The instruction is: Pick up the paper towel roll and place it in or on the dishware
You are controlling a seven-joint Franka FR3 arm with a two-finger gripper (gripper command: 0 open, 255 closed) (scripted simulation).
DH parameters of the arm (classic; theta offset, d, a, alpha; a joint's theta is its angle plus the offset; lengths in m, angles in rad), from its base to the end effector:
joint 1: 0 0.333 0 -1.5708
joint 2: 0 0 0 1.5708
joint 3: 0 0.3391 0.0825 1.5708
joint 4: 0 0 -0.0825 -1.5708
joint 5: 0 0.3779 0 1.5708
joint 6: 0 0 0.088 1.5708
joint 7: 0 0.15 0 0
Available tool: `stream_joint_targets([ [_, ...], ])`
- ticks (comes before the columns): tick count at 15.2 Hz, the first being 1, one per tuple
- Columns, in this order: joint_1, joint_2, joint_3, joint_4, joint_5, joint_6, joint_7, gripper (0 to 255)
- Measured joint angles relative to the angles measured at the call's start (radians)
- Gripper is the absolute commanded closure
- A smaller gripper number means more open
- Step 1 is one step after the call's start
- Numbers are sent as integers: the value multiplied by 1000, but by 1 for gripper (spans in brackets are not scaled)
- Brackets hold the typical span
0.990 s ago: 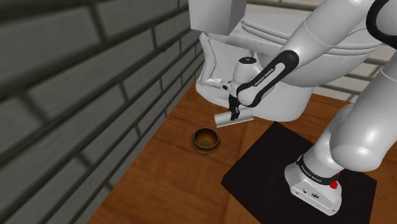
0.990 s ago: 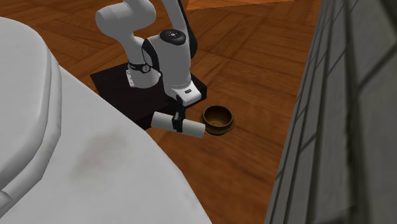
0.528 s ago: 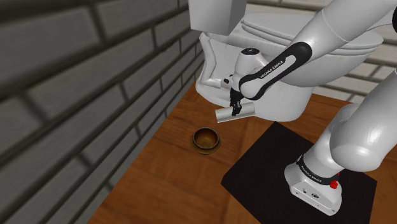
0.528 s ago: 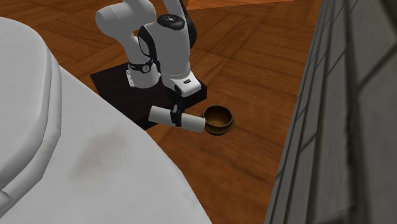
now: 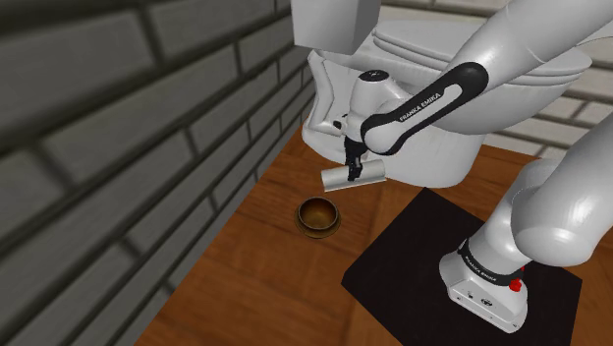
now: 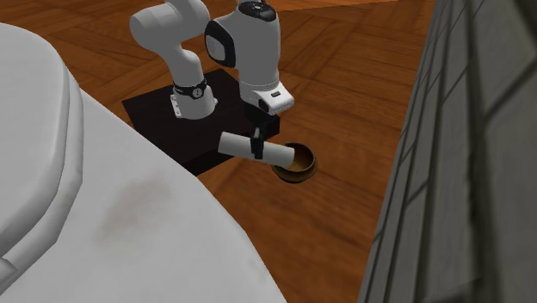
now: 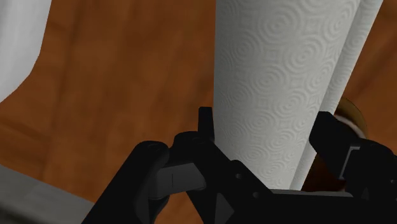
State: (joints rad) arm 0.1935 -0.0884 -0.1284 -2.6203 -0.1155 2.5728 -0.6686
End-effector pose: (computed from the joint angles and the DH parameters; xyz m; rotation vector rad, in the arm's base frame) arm 0.4294 0.0282 0.2689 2.8175 1.2414 0.0356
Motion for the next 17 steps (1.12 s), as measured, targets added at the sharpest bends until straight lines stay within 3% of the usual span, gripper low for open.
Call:
stream_joint_targets([
  [10, 129, 90, 147, 127, 10, -53, 266, 255],
  [17, 137, 180, 153, 126, -10, 36, 302, 255],
])
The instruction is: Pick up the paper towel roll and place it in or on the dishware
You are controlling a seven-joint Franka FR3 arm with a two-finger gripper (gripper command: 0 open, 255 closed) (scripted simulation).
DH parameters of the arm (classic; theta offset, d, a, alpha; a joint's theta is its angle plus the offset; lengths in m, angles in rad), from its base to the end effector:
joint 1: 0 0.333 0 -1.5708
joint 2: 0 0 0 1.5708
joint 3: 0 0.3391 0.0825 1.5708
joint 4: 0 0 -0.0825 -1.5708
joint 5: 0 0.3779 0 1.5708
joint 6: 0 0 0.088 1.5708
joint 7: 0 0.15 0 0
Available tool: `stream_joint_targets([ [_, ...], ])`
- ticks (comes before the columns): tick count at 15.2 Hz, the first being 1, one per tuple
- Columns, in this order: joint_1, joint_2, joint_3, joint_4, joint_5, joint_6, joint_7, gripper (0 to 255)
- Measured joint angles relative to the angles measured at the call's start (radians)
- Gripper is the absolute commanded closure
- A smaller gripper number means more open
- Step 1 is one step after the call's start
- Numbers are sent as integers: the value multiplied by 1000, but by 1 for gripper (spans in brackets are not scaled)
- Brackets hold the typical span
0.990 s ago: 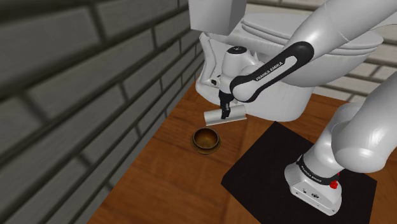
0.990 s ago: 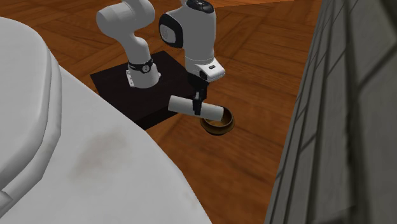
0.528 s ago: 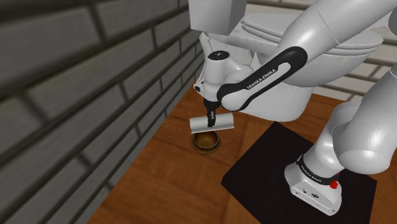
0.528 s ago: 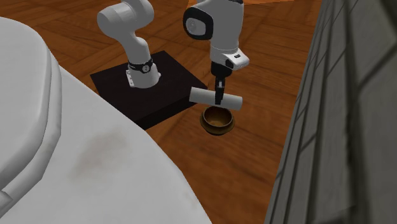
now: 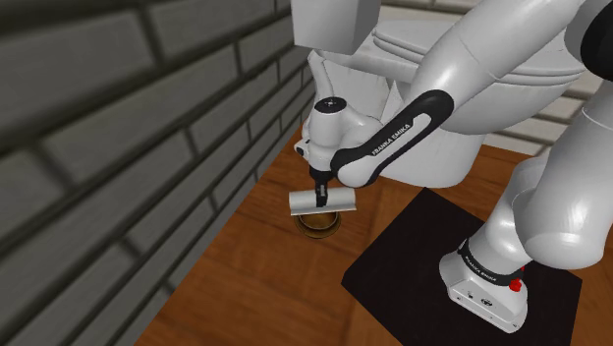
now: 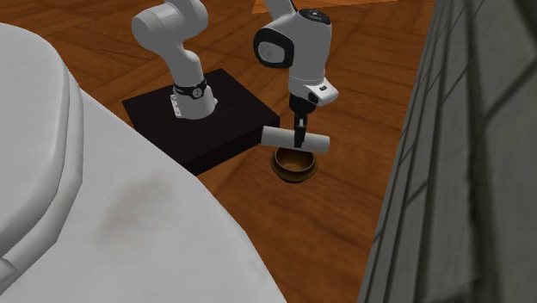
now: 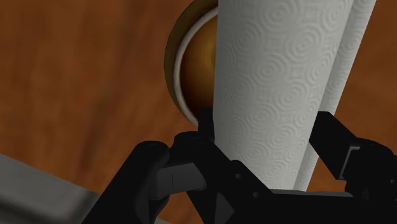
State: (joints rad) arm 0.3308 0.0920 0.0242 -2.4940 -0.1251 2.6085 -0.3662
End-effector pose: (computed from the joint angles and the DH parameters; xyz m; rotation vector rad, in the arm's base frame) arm 0.4445 0.1649 0.2376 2.8186 1.2387 0.0343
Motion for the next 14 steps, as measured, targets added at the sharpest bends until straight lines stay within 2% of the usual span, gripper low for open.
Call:
stream_joint_targets([
  [7, 2, 91, -8, -5, -26, 95, 23, 255],
  [14, 4, 105, -9, 0, -30, 107, 28, 255],
])
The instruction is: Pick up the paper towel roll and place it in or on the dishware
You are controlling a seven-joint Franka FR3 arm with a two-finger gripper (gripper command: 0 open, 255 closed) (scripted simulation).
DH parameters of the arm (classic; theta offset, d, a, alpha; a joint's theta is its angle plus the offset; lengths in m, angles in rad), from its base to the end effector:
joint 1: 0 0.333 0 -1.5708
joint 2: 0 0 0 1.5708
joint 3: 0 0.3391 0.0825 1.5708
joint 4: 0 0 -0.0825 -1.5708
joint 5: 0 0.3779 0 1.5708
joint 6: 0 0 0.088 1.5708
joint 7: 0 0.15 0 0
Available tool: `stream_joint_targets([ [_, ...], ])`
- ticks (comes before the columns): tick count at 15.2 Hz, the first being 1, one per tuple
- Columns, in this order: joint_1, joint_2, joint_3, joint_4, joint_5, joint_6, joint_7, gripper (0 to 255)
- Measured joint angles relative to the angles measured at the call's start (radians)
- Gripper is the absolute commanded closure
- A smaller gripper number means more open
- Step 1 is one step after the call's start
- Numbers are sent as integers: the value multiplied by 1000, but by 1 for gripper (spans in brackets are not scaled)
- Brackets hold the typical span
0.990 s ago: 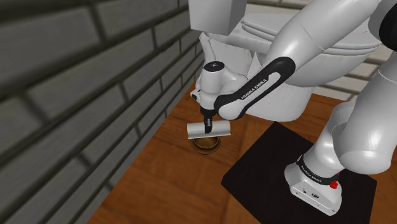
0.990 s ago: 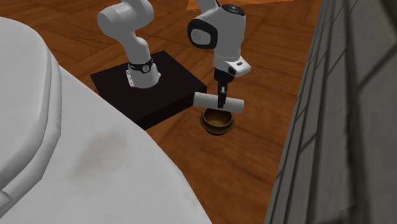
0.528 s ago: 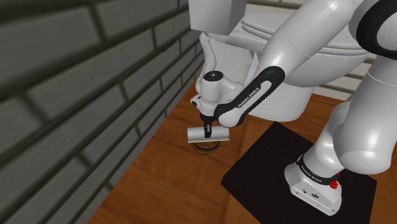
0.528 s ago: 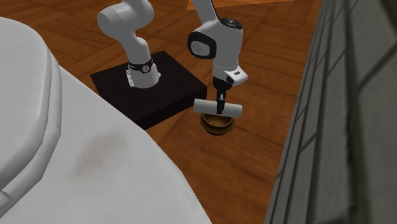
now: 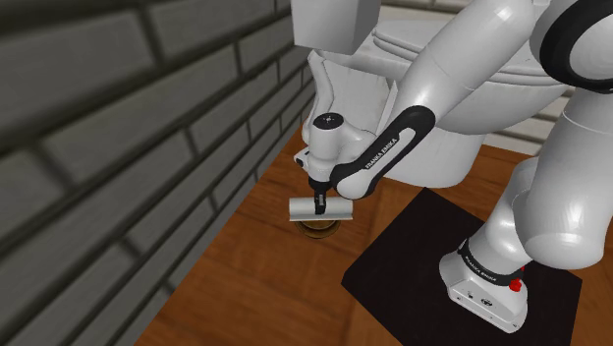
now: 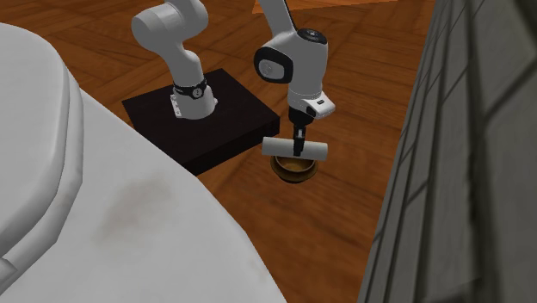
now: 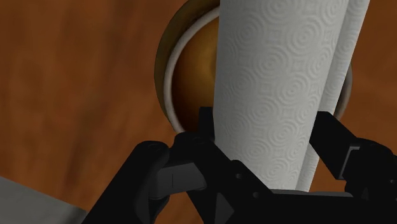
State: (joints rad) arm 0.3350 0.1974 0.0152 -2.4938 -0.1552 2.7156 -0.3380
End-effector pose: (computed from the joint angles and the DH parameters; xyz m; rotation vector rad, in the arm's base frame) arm 0.4476 0.1668 0.1972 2.8183 1.2391 0.0384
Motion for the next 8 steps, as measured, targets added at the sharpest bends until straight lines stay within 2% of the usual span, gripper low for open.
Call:
stream_joint_targets([
  [1, 0, 0, 0, 0, 0, 0, 0, 0],
  [8, 0, -12, 2, 0, 4, -14, -2, 0],
])
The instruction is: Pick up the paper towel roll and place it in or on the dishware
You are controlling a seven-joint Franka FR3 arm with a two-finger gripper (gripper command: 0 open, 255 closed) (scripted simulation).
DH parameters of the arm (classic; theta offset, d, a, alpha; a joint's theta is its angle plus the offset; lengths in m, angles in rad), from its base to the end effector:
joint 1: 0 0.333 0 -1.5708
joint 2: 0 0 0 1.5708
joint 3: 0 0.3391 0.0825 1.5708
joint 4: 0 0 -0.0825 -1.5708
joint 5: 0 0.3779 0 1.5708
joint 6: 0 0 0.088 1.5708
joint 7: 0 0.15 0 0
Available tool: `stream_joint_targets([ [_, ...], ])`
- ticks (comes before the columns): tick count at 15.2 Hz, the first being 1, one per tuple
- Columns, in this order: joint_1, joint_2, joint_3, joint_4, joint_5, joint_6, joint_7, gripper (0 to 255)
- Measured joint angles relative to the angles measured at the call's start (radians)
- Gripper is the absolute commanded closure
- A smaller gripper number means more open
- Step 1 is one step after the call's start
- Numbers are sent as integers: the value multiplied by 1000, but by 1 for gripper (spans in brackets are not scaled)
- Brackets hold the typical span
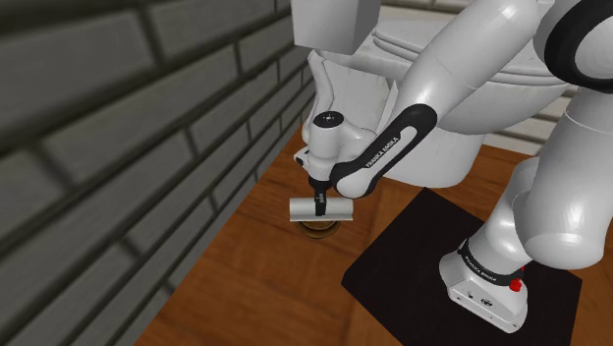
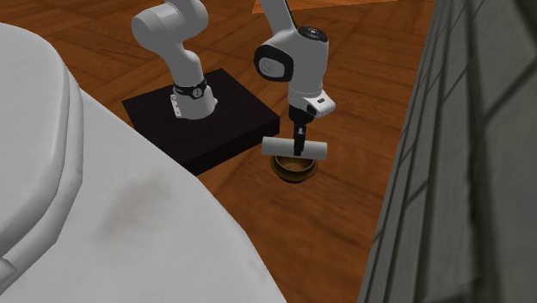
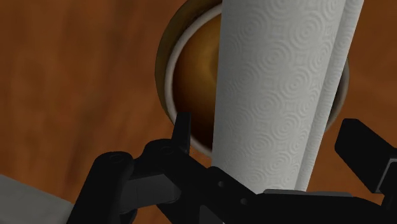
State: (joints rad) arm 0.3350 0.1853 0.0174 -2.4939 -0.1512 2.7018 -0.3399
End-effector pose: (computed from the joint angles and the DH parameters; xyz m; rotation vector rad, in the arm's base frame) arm 0.4469 0.1672 0.2016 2.8187 1.2387 0.0357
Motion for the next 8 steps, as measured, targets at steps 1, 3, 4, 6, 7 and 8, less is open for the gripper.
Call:
stream_joint_targets([
  [1, -1, -26, 3, -2, 7, -23, -6, 0],
  [3, -5, -91, 7, -7, 23, -82, -23, 0],
  [4, -2, -107, 11, -4, 27, -101, -22, 0],
  [6, -1, -115, 12, -3, 30, -111, -22, 0],
  [7, -1, -116, 12, -3, 30, -112, -23, 0],
  [8, -1, -116, 12, -3, 30, -113, -23, 0],
])
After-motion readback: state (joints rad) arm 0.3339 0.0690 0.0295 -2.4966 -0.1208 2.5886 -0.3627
